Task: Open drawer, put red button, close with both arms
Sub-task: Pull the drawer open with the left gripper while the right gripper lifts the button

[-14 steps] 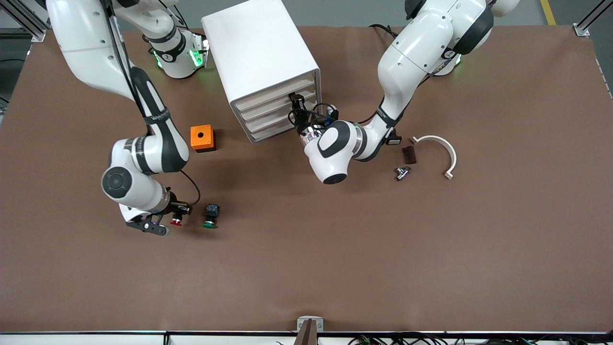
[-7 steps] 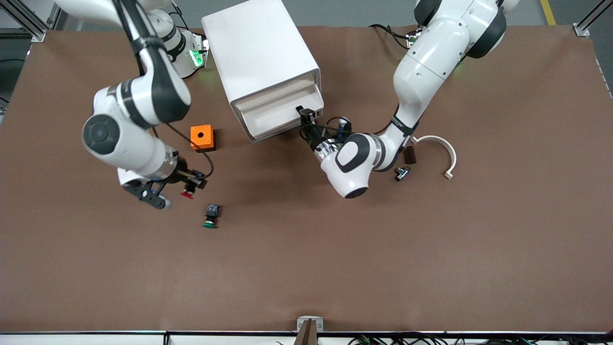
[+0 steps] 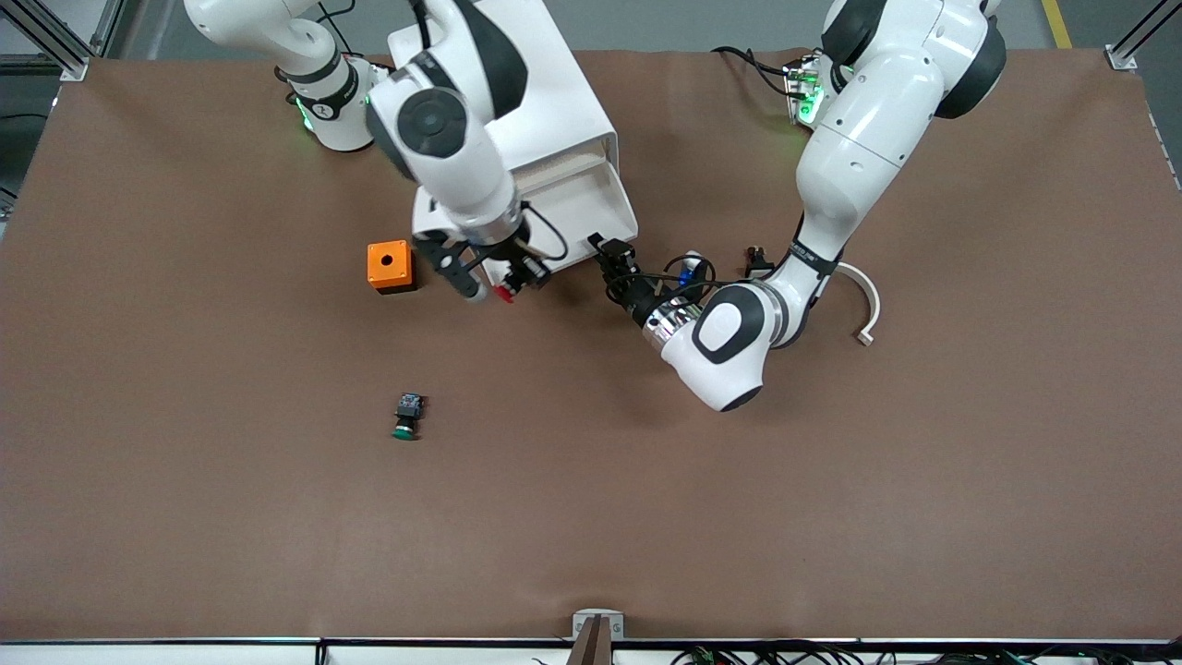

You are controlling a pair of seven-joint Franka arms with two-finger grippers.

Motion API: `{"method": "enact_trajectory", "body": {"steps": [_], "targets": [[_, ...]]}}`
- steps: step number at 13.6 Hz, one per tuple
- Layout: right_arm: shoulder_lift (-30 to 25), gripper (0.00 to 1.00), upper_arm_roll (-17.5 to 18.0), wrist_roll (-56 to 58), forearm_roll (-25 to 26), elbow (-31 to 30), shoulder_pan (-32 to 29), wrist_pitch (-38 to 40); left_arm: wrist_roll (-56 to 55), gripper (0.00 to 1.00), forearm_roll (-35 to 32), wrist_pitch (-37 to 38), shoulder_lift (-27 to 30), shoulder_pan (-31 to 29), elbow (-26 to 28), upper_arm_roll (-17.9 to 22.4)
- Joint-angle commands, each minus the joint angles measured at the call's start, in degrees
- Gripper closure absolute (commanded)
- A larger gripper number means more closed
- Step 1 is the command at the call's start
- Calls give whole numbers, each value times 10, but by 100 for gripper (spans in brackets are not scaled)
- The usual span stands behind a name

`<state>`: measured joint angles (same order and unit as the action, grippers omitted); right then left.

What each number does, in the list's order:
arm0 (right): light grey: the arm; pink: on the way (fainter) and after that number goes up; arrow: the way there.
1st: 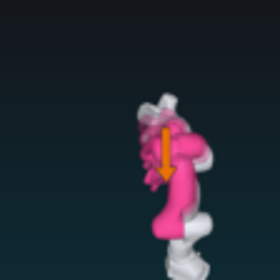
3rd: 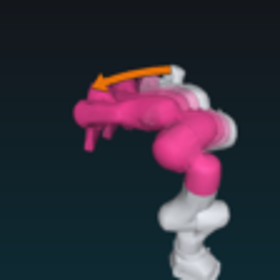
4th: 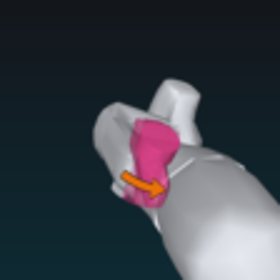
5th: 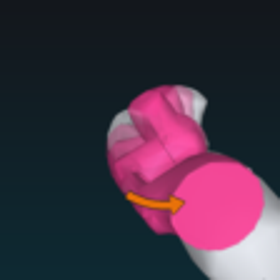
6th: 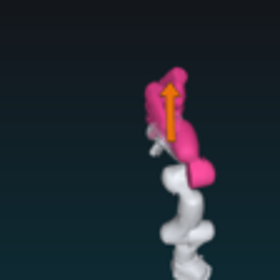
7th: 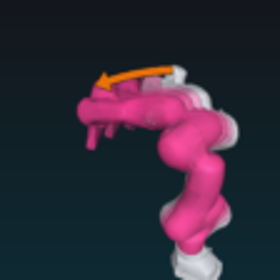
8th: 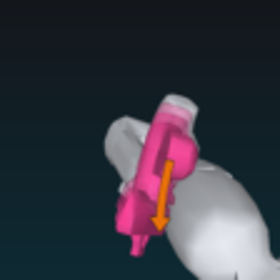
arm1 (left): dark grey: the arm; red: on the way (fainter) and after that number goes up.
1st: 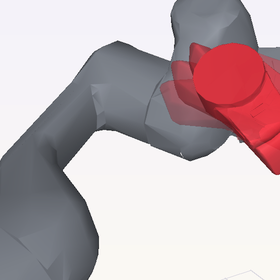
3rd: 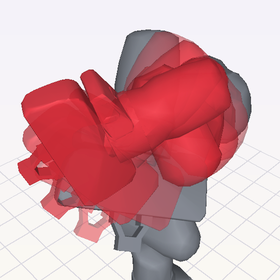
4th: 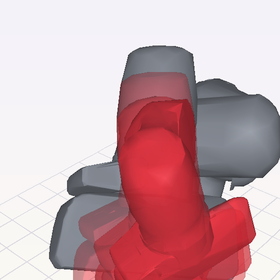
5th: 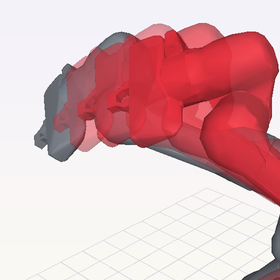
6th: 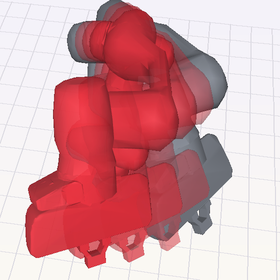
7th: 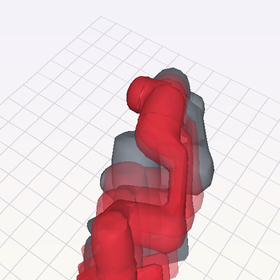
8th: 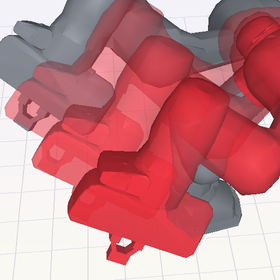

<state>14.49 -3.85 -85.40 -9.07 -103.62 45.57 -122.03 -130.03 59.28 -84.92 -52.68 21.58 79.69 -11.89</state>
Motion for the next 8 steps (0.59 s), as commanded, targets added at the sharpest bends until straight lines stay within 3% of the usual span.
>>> {"method": "enact_trajectory", "body": {"steps": [1,5,8], "targets": [[0,100,-9,-69,1,-8,37,-15,28,0,12,-8,6,-7,-5,-5],[2,100,-9,-162,26,-35,84,-17,149,0,-6,-8,10,-29,-34,-1],[9,97,-9,-213,29,-46,102,-17,327,0,-80,-9,14,-43,-59,-2]]}}
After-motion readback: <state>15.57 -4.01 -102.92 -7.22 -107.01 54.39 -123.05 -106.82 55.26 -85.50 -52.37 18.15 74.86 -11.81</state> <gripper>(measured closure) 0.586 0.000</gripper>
